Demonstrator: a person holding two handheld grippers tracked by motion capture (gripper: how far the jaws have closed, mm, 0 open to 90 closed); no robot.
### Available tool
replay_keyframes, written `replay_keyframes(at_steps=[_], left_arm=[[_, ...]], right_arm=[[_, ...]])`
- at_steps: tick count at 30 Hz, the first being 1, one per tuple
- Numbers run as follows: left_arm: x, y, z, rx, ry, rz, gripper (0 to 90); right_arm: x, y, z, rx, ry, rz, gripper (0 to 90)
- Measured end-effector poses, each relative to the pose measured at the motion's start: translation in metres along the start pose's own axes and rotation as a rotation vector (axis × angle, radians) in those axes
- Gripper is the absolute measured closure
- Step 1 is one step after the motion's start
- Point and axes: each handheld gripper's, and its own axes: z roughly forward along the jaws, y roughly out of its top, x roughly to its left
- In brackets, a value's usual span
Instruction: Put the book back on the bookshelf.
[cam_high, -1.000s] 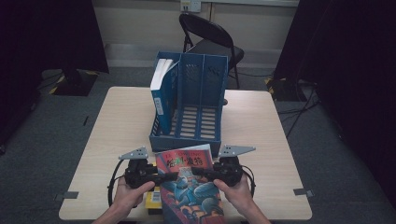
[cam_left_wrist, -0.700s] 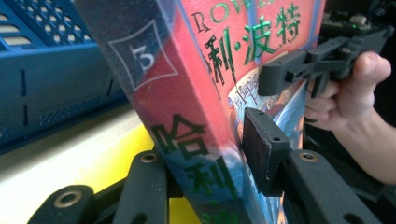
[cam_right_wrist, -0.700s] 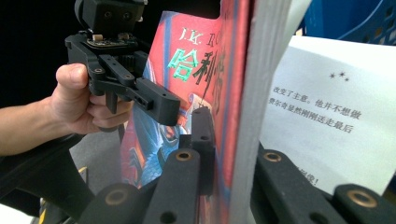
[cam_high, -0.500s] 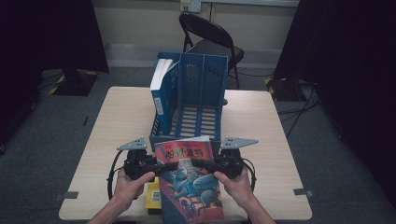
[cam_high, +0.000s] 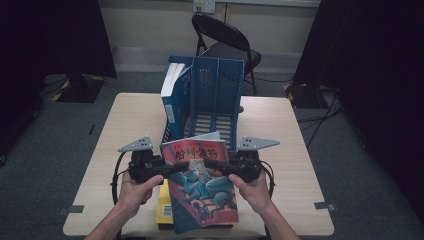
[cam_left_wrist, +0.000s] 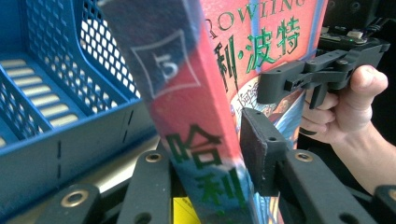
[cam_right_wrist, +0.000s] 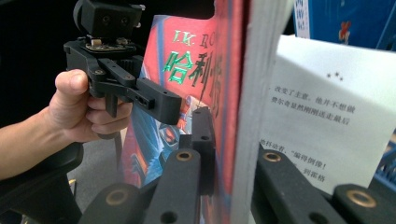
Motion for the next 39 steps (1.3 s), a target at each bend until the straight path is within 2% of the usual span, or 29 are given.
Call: replay_keyframes(at_steps=[12,16,18,21,23,24,28,32,35,39], left_arm=[[-0.003,0.015,0.0,-0.031,-0.017,0.015,70.4],[-0.008,0.025,-0.002,-0.053,-0.021,0.045,72.8],[-0.011,0.029,-0.003,-0.078,-0.003,0.053,73.7],[-0.017,0.034,-0.002,-0.081,0.03,0.096,73.8],[-0.02,0.031,0.0,-0.081,0.037,0.12,73.8],[-0.02,0.029,-0.001,-0.081,0.039,0.13,73.7],[-0.02,0.026,-0.001,-0.094,0.024,0.109,71.6],[-0.02,0.026,-0.001,-0.1,-0.001,0.109,69.8],[-0.023,0.024,-0.002,-0.096,0.01,0.139,71.6],[-0.027,0.022,-0.005,-0.095,-0.005,0.159,72.4]], right_arm=[[0.001,0.01,-0.005,-0.035,-0.012,-0.01,84.3],[0.001,0.016,-0.009,-0.053,-0.007,-0.021,84.3],[0.002,0.021,-0.011,-0.064,-0.009,-0.031,84.4],[0.003,0.024,-0.013,-0.089,-0.022,-0.042,84.4],[-0.001,0.02,-0.013,-0.107,-0.01,-0.028,84.2],[-0.002,0.018,-0.013,-0.1,-0.004,-0.028,84.2],[0.001,0.015,-0.012,-0.087,0.006,-0.039,84.1],[0.009,0.018,-0.01,-0.066,0.013,-0.085,84.1],[0.011,0.018,-0.01,-0.062,0.005,-0.096,82.9],[0.012,0.015,-0.014,-0.055,-0.023,-0.12,76.4]])
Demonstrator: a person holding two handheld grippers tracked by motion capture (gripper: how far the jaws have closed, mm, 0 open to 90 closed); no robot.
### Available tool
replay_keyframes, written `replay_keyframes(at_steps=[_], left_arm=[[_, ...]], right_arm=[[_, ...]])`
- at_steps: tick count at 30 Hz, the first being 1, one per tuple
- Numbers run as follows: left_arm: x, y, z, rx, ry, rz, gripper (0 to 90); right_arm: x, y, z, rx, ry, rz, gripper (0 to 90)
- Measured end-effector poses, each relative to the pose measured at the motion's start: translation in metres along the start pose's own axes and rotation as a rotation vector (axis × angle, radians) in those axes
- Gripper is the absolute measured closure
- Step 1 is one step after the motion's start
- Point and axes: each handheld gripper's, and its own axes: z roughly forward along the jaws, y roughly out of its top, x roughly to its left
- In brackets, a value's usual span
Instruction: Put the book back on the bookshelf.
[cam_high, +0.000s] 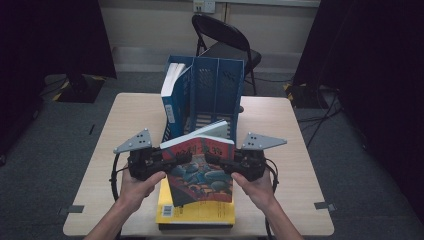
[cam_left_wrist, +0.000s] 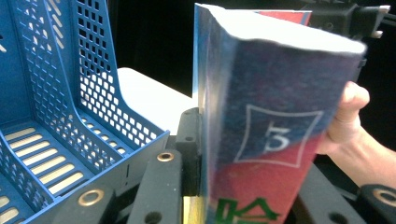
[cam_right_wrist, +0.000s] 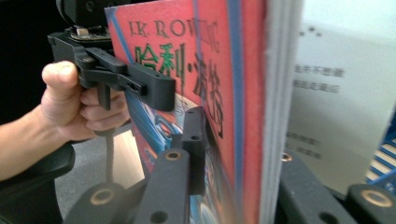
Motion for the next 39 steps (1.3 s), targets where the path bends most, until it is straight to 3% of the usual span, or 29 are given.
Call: replay_keyframes(at_steps=[8,10,14,16,19,23,28,33,39], left_arm=[[-0.008,-0.003,-0.004,0.011,-0.022,0.016,71.9],[-0.009,-0.003,-0.004,0.017,-0.022,0.025,71.9],[-0.01,-0.003,-0.005,0.026,-0.017,0.041,72.2],[-0.011,-0.002,-0.005,0.029,-0.014,0.045,72.2],[-0.013,-0.002,-0.006,0.04,-0.018,0.057,72.3],[-0.018,-0.002,-0.007,0.05,-0.018,0.081,72.2],[-0.019,-0.002,-0.007,0.051,-0.029,0.081,72.0],[-0.021,-0.005,0.0,0.063,-0.031,0.072,69.8],[-0.022,-0.009,0.01,0.064,-0.024,0.076,67.6]], right_arm=[[0.001,-0.005,-0.023,0.019,-0.06,-0.039,64.3],[-0.002,-0.007,-0.028,0.021,-0.094,-0.039,62.9],[-0.013,-0.009,-0.035,0.007,-0.11,0.008,62.5],[-0.016,-0.012,-0.034,0.021,-0.118,-0.003,59.6],[-0.02,-0.016,-0.028,0.043,-0.121,0.008,46.8],[-0.025,-0.022,-0.021,0.064,-0.08,0.04,35.6],[-0.023,-0.026,-0.012,0.09,-0.026,0.03,35.6],[-0.014,-0.024,-0.008,0.125,-0.053,-0.025,32.5],[-0.013,-0.024,-0.008,0.128,-0.041,-0.028,32.8]])
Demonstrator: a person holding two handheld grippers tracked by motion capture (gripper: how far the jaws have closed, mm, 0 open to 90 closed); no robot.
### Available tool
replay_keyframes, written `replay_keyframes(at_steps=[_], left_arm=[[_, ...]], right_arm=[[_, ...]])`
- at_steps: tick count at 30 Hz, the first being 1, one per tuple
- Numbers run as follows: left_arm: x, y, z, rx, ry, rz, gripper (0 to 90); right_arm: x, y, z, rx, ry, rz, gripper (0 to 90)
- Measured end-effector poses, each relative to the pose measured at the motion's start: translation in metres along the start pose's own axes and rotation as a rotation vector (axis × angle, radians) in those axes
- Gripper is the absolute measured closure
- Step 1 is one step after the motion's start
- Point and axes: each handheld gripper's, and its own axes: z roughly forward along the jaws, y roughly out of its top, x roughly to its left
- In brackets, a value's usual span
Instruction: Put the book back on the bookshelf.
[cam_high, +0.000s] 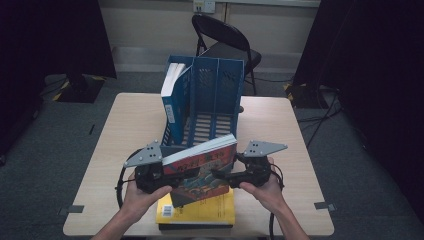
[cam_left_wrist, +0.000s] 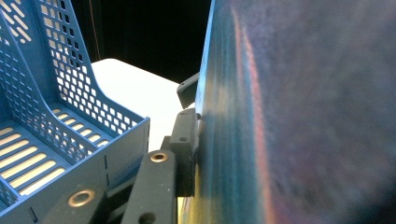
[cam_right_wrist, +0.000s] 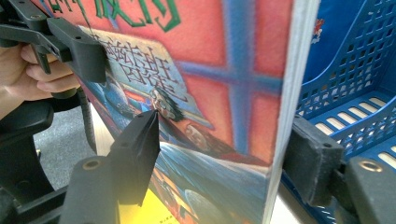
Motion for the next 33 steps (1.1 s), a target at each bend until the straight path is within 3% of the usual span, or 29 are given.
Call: replay_keyframes(at_steps=[7,8,12,21,24,28,33], left_arm=[[0.001,-0.001,0.002,-0.026,0.027,0.013,61.7],[0.001,-0.001,0.002,-0.029,0.048,0.024,58.2],[0.002,-0.001,0.003,-0.044,0.058,0.028,51.8],[0.004,0.0,0.004,-0.048,0.061,-0.011,59.9],[0.002,0.001,0.004,-0.041,0.069,-0.007,71.5],[0.002,0.001,0.003,-0.038,0.081,-0.008,73.3],[0.002,0.002,0.002,-0.024,0.109,-0.003,74.1]], right_arm=[[0.002,0.0,0.003,0.009,0.007,-0.009,32.8],[0.003,0.0,0.003,0.009,0.006,-0.011,32.8],[0.002,0.0,0.003,0.009,0.008,-0.008,32.7],[0.002,0.0,0.005,0.005,-0.001,-0.002,32.8],[0.0,0.0,0.006,0.0,-0.007,0.005,32.5],[-0.003,-0.001,0.008,-0.011,-0.002,0.021,31.5],[-0.009,-0.006,0.007,0.016,-0.011,0.055,30.5]])
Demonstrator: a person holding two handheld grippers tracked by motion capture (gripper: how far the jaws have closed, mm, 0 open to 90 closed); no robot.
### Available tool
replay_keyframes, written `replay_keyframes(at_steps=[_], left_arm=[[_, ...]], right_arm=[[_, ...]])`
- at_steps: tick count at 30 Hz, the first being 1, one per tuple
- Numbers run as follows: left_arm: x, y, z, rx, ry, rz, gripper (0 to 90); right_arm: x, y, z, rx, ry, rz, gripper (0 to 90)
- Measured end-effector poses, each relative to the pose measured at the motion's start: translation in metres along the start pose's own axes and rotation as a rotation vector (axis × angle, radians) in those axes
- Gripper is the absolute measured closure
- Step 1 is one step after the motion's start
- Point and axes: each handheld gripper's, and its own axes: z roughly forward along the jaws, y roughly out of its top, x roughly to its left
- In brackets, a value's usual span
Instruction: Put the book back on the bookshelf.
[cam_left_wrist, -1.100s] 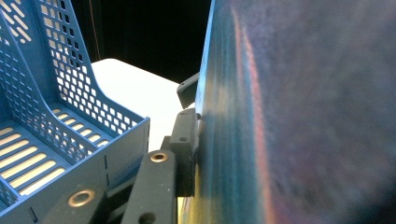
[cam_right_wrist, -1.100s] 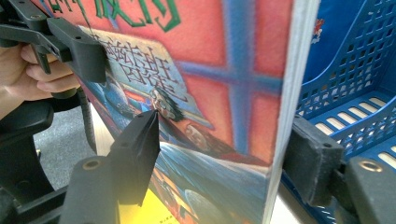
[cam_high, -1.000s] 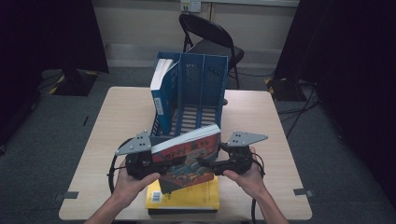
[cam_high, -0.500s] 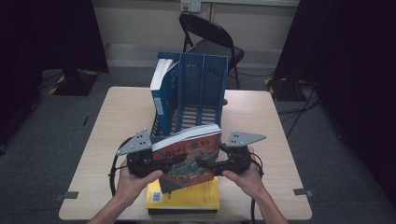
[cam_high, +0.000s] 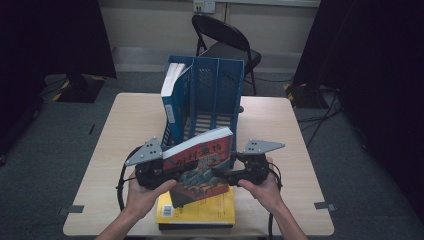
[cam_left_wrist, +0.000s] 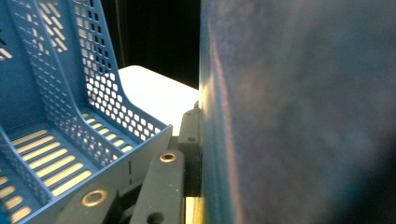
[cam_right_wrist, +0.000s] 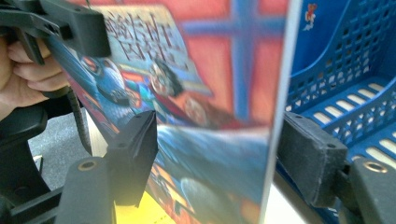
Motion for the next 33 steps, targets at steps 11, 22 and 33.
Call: replay_keyframes(at_steps=[11,22,33], left_arm=[[0.008,-0.002,-0.013,-0.002,0.037,-0.04,74.4],[0.015,0.001,-0.019,0.004,0.073,-0.077,74.4],[0.019,0.01,-0.029,0.001,0.128,-0.099,74.5]], right_arm=[[-0.001,-0.023,-0.017,0.047,-0.039,0.023,27.7],[-0.015,-0.054,-0.03,0.074,-0.076,0.102,27.2],[-0.017,-0.054,-0.03,0.075,-0.087,0.103,27.0]])
